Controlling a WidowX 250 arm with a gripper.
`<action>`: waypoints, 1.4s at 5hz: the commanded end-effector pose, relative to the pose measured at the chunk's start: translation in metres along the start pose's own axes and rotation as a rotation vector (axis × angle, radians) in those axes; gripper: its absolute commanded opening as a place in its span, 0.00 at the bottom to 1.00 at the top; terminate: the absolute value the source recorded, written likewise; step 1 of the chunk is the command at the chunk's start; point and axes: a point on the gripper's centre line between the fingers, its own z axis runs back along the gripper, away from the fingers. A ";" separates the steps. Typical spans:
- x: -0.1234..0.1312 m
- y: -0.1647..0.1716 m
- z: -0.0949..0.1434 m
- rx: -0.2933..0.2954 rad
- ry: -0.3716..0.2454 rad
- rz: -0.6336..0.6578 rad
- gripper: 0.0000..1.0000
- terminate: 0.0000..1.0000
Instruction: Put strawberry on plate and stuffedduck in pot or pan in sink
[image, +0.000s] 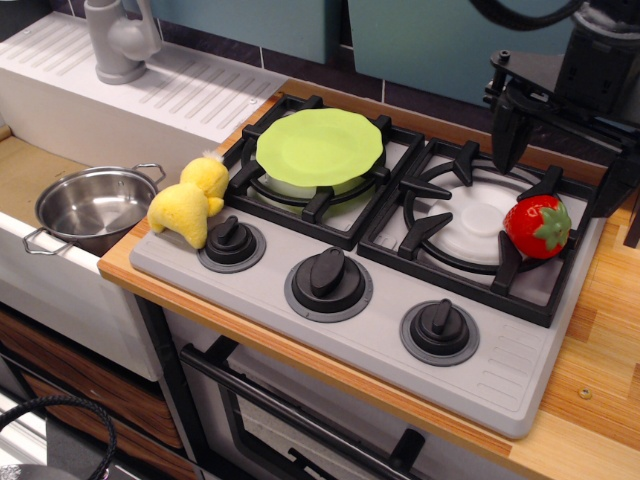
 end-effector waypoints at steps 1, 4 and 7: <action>0.000 0.000 0.000 0.000 0.000 0.000 1.00 0.00; 0.009 0.000 -0.021 0.002 -0.088 -0.062 1.00 0.00; 0.008 0.004 -0.030 -0.004 -0.208 -0.084 1.00 0.00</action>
